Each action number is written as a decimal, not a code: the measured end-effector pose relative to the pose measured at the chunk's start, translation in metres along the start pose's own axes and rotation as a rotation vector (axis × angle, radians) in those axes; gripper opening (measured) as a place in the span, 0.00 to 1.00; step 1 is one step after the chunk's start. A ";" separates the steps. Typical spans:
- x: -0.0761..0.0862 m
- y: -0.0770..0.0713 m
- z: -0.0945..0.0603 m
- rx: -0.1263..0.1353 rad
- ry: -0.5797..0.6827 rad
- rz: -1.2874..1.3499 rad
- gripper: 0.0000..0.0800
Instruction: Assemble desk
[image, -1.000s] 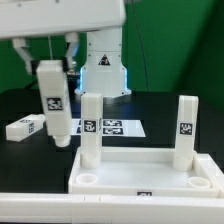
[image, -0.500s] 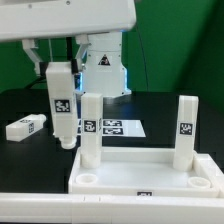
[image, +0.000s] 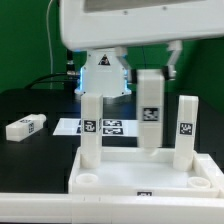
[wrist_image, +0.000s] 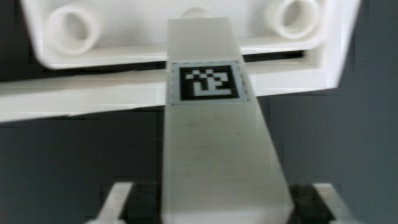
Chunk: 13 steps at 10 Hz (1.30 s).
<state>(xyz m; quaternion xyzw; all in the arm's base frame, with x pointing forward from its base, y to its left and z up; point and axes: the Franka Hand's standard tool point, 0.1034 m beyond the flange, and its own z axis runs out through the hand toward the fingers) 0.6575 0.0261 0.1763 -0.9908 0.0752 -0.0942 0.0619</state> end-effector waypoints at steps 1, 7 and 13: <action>0.000 0.003 0.000 -0.002 0.000 -0.012 0.37; -0.010 -0.041 0.012 -0.021 0.031 -0.083 0.37; -0.010 -0.051 0.020 -0.016 0.182 -0.094 0.37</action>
Offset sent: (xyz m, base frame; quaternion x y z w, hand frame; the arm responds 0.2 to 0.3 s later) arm 0.0000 0.0000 0.0000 0.0000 0.0000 0.0000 1.0000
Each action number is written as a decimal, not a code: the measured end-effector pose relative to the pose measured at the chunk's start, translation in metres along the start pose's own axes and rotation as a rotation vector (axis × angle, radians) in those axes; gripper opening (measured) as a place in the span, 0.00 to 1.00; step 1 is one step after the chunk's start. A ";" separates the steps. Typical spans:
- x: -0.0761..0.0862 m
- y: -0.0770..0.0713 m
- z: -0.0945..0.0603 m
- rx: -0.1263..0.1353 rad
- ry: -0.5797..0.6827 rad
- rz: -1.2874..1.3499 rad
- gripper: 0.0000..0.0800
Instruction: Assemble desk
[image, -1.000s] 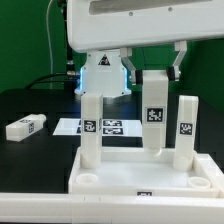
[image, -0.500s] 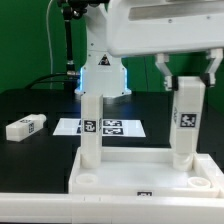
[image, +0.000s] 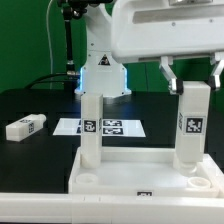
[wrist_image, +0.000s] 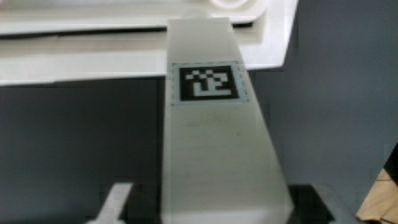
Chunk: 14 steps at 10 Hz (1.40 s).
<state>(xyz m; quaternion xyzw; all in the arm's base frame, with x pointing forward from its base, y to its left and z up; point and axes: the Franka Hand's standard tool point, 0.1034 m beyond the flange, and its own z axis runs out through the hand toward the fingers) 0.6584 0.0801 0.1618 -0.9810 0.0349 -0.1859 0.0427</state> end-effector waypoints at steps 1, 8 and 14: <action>-0.002 -0.008 0.001 0.004 -0.001 -0.004 0.37; -0.015 -0.012 0.008 0.001 -0.005 -0.021 0.37; -0.019 -0.015 0.013 0.000 -0.014 -0.029 0.37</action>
Offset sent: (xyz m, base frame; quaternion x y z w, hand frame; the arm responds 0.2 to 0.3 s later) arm 0.0000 0.0000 0.0000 0.0000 0.0000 0.0000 1.0000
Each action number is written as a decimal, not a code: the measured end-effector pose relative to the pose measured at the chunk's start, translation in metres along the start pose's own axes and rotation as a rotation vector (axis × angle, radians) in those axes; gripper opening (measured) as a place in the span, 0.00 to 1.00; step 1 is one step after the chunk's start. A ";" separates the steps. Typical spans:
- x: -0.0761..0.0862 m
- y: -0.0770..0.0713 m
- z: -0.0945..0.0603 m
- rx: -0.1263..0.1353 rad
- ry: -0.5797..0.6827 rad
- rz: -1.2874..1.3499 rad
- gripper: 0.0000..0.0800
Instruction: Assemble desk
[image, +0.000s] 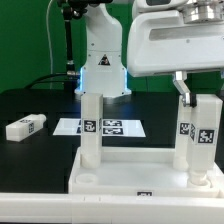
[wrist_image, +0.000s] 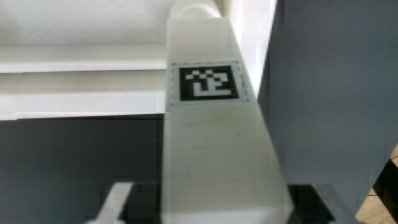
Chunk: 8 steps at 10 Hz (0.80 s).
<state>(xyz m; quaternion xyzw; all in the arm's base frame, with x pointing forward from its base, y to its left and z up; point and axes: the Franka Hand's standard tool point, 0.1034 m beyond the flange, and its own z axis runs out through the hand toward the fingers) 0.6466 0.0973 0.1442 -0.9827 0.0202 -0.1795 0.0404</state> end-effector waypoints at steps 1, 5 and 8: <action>0.001 0.000 0.000 0.000 0.001 0.000 0.37; -0.001 0.002 0.005 -0.003 -0.005 0.001 0.37; -0.004 0.003 0.010 -0.007 -0.006 0.000 0.37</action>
Offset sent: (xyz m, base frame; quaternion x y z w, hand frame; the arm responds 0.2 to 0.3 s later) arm 0.0050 0.0003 -0.0037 0.0043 0.0050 -0.0013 1.0000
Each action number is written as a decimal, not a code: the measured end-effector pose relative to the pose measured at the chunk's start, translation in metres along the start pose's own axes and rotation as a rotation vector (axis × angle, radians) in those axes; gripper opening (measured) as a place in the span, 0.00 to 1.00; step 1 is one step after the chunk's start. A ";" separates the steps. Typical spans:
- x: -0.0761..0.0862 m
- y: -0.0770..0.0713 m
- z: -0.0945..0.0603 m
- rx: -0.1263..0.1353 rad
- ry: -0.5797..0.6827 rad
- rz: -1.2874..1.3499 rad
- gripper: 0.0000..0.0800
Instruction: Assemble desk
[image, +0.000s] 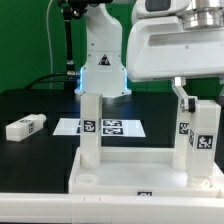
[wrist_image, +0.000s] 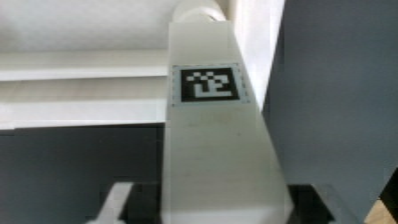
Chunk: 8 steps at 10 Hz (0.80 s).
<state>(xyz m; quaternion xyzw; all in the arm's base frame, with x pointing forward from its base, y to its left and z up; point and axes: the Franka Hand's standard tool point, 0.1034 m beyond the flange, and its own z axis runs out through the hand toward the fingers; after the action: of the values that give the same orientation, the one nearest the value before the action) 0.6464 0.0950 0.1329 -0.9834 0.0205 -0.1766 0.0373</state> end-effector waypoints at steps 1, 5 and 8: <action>0.000 0.001 0.003 -0.002 0.009 -0.001 0.37; 0.003 0.000 0.004 -0.003 0.031 -0.005 0.37; 0.004 0.000 0.004 -0.004 0.036 -0.005 0.45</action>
Offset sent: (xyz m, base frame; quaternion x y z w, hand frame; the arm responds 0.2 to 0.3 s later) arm -0.0009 0.0061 -0.0078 0.0042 -0.0036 -0.0130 0.9999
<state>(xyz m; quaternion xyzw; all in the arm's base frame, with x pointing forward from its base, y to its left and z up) 0.6511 0.0952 0.1306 -0.9801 0.0189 -0.1944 0.0347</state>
